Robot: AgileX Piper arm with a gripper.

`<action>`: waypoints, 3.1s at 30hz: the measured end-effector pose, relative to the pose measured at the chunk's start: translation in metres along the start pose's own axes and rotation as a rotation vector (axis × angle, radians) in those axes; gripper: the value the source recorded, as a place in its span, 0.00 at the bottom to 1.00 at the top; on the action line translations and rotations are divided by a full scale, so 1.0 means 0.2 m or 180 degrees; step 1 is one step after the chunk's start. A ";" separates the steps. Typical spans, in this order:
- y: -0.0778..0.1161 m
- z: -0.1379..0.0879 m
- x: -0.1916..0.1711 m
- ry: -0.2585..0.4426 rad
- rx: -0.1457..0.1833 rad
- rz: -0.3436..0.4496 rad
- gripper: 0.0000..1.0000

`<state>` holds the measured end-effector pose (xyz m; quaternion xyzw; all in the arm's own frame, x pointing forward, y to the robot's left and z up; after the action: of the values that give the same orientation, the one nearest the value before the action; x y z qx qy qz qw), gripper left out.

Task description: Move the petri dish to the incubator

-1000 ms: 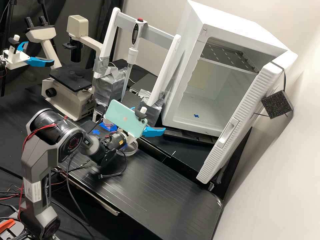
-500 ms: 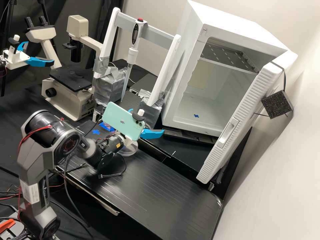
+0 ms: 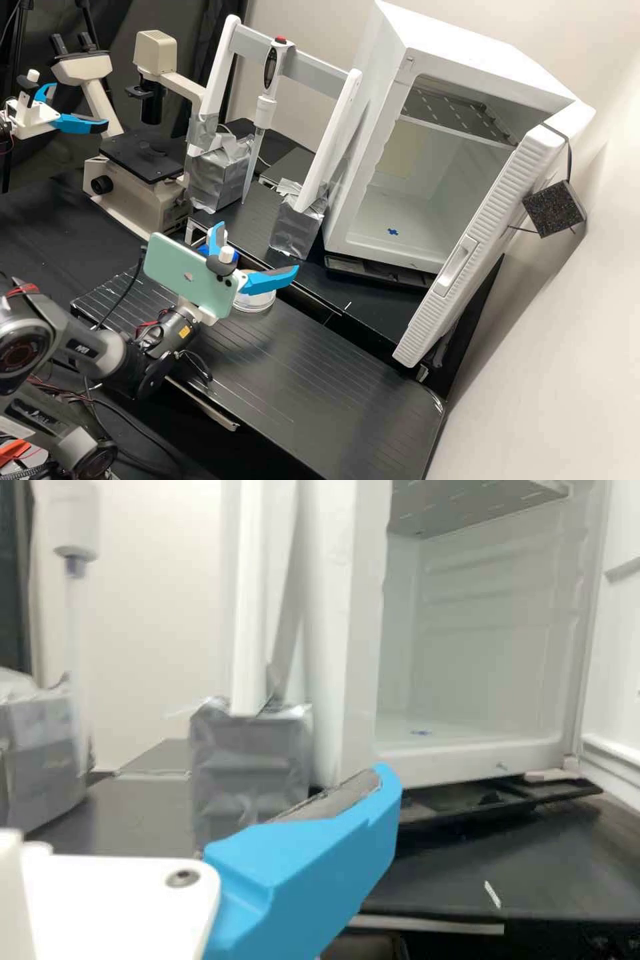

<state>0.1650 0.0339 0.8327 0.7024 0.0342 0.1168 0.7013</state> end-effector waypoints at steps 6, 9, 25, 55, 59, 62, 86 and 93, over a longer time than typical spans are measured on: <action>0.03 0.04 -0.02 -0.0041 -0.0032 -0.0041 1.00; 0.04 0.05 -0.03 -0.0068 -0.0033 -0.0063 1.00; 0.00 0.15 -0.02 -0.0305 -0.0031 -0.0351 1.00; -0.06 0.20 -0.01 -0.0415 -0.0033 -0.0623 1.00; -0.05 0.21 -0.02 -0.0437 -0.0043 -0.0596 1.00; -0.05 0.21 -0.02 -0.0436 -0.0043 -0.0597 1.00; -0.08 0.21 0.02 -0.0536 -0.0115 -0.0456 0.00; -0.08 0.21 0.02 -0.0536 -0.0115 -0.0456 0.00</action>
<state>0.1792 -0.0067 0.8172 0.6927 0.0232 0.0075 0.7208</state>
